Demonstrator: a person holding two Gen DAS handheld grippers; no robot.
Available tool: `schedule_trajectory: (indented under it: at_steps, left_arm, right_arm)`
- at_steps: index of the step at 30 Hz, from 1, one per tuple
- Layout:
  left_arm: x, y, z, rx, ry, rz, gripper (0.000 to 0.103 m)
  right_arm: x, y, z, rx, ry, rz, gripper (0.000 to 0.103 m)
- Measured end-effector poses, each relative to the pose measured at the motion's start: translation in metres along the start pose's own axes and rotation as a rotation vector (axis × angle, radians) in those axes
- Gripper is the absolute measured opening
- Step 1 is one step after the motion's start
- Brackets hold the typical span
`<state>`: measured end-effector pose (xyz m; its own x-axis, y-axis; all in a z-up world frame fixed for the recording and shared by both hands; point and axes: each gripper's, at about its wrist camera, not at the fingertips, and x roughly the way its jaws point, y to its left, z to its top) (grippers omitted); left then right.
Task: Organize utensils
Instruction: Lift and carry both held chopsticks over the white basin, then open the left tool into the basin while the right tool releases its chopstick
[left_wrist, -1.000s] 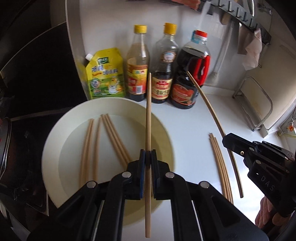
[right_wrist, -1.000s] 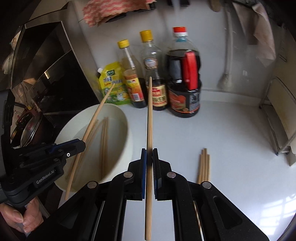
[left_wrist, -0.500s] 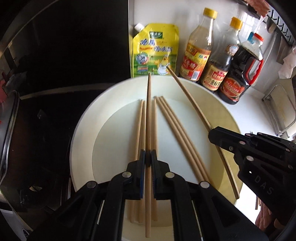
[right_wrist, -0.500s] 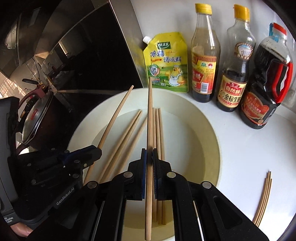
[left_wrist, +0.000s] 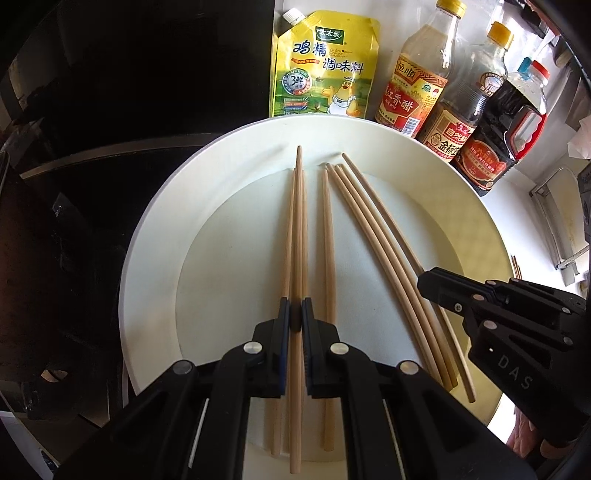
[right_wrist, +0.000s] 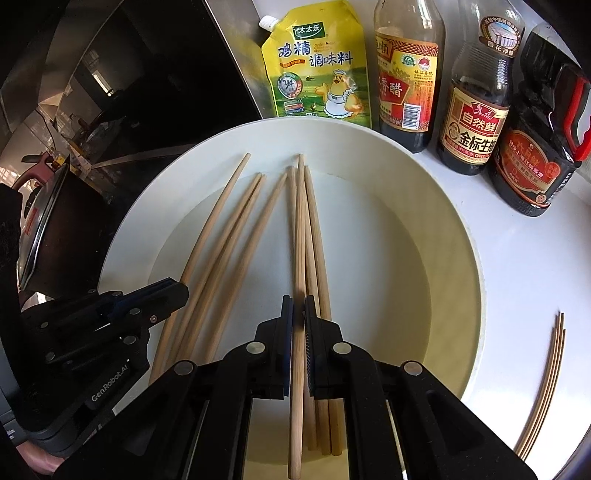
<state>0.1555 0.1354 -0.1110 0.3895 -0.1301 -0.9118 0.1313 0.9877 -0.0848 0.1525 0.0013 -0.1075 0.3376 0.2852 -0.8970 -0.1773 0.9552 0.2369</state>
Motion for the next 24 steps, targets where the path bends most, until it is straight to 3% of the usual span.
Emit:
schedule_trajectory:
  at_steps: [6,14,24]
  left_arm:
    - [-0.006,0.007,0.0,-0.029,-0.016,0.008,0.024]
    - [-0.017,0.008,-0.001,-0.044,-0.03,0.014,0.029]
    - [-0.038,-0.007,-0.01,-0.025,-0.071,0.0,0.043]
  right_arm:
    - [-0.008,0.002,-0.002,-0.004,-0.026,-0.01,0.01]
    - [-0.021,-0.002,-0.007,0.007,-0.042,-0.008,0.01]
    - [-0.045,-0.008,-0.021,0.029,-0.076,-0.007,0.01]
